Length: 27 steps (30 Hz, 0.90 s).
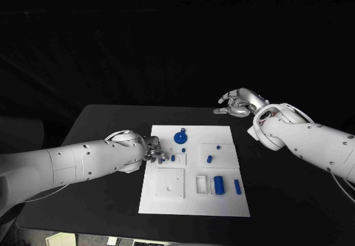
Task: Assemble the parts on the task board
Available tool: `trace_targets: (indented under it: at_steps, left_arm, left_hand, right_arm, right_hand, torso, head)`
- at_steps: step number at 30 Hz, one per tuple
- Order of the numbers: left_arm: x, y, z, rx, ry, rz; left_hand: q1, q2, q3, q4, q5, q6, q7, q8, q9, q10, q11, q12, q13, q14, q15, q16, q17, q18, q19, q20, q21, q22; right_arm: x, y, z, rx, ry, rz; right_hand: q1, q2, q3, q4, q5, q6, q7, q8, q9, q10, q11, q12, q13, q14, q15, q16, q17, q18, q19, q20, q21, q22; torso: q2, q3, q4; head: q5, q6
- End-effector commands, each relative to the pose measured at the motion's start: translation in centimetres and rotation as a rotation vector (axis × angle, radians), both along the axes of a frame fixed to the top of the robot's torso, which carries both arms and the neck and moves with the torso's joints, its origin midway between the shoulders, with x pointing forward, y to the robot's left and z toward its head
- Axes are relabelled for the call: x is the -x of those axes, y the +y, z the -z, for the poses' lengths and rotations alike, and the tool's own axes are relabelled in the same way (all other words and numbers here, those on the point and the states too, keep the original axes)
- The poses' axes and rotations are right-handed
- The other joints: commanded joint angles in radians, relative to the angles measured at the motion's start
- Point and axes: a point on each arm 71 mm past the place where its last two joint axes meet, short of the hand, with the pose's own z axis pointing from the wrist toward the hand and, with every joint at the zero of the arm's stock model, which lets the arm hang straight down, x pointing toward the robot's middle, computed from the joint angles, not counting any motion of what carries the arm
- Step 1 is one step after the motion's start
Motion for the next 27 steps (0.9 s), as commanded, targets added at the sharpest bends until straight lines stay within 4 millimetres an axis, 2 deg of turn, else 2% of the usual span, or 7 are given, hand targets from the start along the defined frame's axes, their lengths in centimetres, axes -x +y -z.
trace_targets:
  at_steps: [1, 9, 21, 23, 25, 26, 27]
  left_arm:
    - [0.14, 0.12, 0.36, -0.008, 0.013, -0.004]
    - [-0.03, 0.45, 0.34, -0.009, 0.004, -0.018]
    - [-0.29, 0.92, 0.23, -0.008, -0.010, -0.037]
    - [-0.33, 1.03, 0.21, -0.007, -0.013, -0.041]
    - [-0.34, 1.06, 0.21, -0.003, -0.011, -0.045]
    - [-0.34, 1.07, 0.22, -0.003, -0.010, -0.046]
    - [-0.34, 1.07, 0.22, -0.003, -0.009, -0.046]
  left_hand:
    - [-0.005, -0.013, -0.003, 0.010, 0.005, -0.010, 0.001, -0.004, 0.000, -0.005, 0.002, -0.006, 0.002, -0.007, -0.002, -0.004, 0.000, 0.019, -0.003, -0.149, 0.005, -0.002]
    - [-0.017, -0.023, -0.006, 0.026, 0.005, -0.013, 0.002, -0.006, -0.001, -0.007, 0.003, -0.007, 0.003, -0.008, -0.003, -0.005, 0.000, 0.019, -0.004, -0.150, 0.005, -0.005]
    - [-0.034, -0.064, 0.002, 0.078, -0.020, -0.015, 0.001, -0.005, -0.002, -0.005, 0.002, -0.008, 0.004, -0.006, -0.006, -0.006, 0.001, 0.021, -0.005, -0.154, 0.009, -0.011]
    - [-0.035, -0.074, 0.005, 0.094, -0.036, -0.016, 0.001, -0.004, -0.002, -0.005, 0.002, -0.008, 0.005, -0.006, -0.006, -0.006, 0.001, 0.022, -0.005, -0.154, 0.010, -0.013]
    - [-0.047, -0.101, 0.000, 0.115, -0.047, -0.016, 0.001, -0.003, -0.001, -0.005, 0.002, -0.008, 0.005, -0.006, -0.007, -0.006, 0.001, 0.022, -0.005, -0.154, 0.011, -0.015]
    - [-0.059, -0.127, 0.003, 0.139, -0.050, -0.016, 0.001, -0.002, 0.000, -0.004, 0.002, -0.009, 0.006, -0.006, -0.007, -0.005, 0.002, 0.023, -0.003, -0.155, 0.011, -0.017]
    - [-0.057, -0.143, 0.017, 0.162, -0.049, -0.017, 0.001, 0.000, 0.003, -0.004, 0.001, -0.009, 0.007, -0.006, -0.007, -0.004, 0.003, 0.025, -0.001, -0.156, 0.013, -0.019]
  right_arm:
    - [0.03, 0.10, 0.05, 0.004, 0.005, -0.010]
    - [0.02, 0.01, 0.05, 0.004, 0.004, -0.007]
    - [0.04, -0.01, 0.10, 0.004, 0.005, -0.008]
    - [0.04, -0.05, 0.11, 0.005, 0.005, -0.007]
    - [0.04, -0.06, 0.13, 0.005, 0.006, -0.007]
    - [0.04, -0.06, 0.13, 0.005, 0.006, -0.007]
    - [0.04, -0.06, 0.12, 0.005, 0.006, -0.007]
  right_hand:
    - [-0.001, 0.006, 0.001, 0.001, 0.006, -0.010, 0.016, 0.004, -0.001, -0.004, 0.002, 0.006, -0.001, -0.004, 0.001, -0.005, -0.001, 0.133, 0.001, -0.006, -0.004, 0.008]
    - [-0.001, 0.006, 0.000, 0.001, 0.006, -0.010, 0.016, 0.004, -0.001, -0.004, 0.002, 0.007, -0.001, -0.004, 0.001, -0.005, -0.001, 0.133, 0.001, -0.006, -0.004, 0.009]
    - [-0.002, 0.006, 0.000, 0.001, 0.006, -0.010, 0.016, 0.004, -0.001, -0.004, 0.002, 0.007, -0.002, -0.004, 0.001, -0.005, -0.001, 0.133, 0.001, -0.006, -0.004, 0.009]
    - [-0.002, 0.006, 0.000, 0.001, 0.006, -0.011, 0.016, 0.004, -0.001, -0.004, 0.002, 0.007, -0.002, -0.004, 0.001, -0.005, -0.001, 0.133, 0.001, -0.006, -0.004, 0.009]
    - [-0.002, 0.006, 0.000, 0.001, 0.006, -0.011, 0.016, 0.004, -0.001, -0.004, 0.002, 0.007, -0.002, -0.004, 0.001, -0.005, -0.001, 0.133, 0.001, -0.006, -0.004, 0.009]
    - [-0.002, 0.006, 0.000, 0.001, 0.006, -0.010, 0.016, 0.004, -0.001, -0.004, 0.002, 0.007, -0.002, -0.004, 0.001, -0.005, -0.001, 0.133, 0.001, -0.006, -0.004, 0.009]
    - [-0.002, 0.007, 0.000, 0.001, 0.006, -0.010, 0.016, 0.004, -0.001, -0.004, 0.002, 0.007, -0.002, -0.004, 0.001, -0.005, -0.001, 0.133, 0.001, -0.006, -0.004, 0.009]
  torso:
    - [0.000, -0.0001, -0.0008]
    - [-0.001, -0.0002, -0.0003]
    - [0.000, -0.0003, -0.0003]
    - [0.000, -0.0005, -0.0003]
    - [0.000, -0.0007, 0.0001]
    - [0.000, -0.0008, 0.0001]
    - [0.000, -0.0007, 0.0001]
  head:
    - [-0.001, 0.001]
    - [-0.002, 0.005]
    - [-0.004, 0.008]
    - [-0.004, 0.009]
    - [-0.005, 0.008]
    - [-0.005, 0.008]
    - [-0.005, 0.008]
